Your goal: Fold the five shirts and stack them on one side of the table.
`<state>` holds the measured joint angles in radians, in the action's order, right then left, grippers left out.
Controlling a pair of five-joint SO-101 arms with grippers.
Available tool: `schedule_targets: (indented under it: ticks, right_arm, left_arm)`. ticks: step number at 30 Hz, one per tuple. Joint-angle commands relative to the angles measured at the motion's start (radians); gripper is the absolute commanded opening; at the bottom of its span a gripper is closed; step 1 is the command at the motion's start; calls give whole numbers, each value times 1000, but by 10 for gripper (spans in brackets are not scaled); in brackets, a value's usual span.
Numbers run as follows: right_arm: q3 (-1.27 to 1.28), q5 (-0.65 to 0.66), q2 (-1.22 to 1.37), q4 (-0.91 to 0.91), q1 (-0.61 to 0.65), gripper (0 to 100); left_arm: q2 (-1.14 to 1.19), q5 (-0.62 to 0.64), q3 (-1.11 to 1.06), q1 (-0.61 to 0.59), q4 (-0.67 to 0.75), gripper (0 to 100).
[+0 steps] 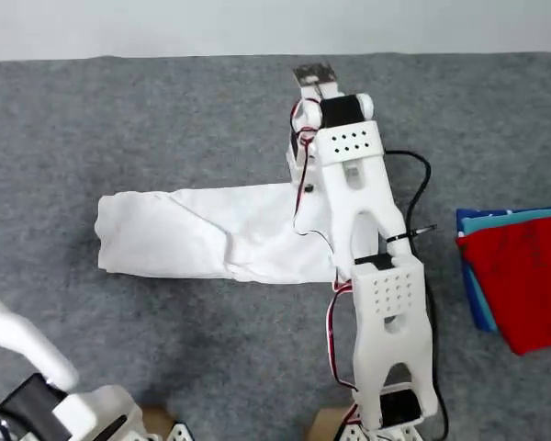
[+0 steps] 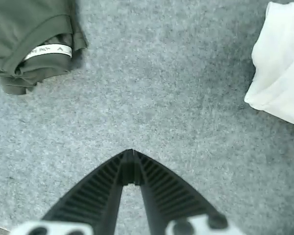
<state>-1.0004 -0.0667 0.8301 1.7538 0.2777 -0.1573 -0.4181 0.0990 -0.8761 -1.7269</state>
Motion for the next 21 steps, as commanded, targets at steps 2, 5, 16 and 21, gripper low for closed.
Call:
schedule_targets:
  ticks: [2,5,16,21]
  right_arm:
    - [46,-49,-76,39,-36,283]
    - [46,-66,-44,33,-67,283]
    - [46,-74,70,25,-122,283]
    - [46,-103,150,7,-117,282]
  left_arm:
    - [-37,3,-2,8,-26,2]
    - [-37,2,-2,14,-26,2]
    - [-34,0,-4,69,-25,2]
    - [-34,0,-4,110,-25,2]
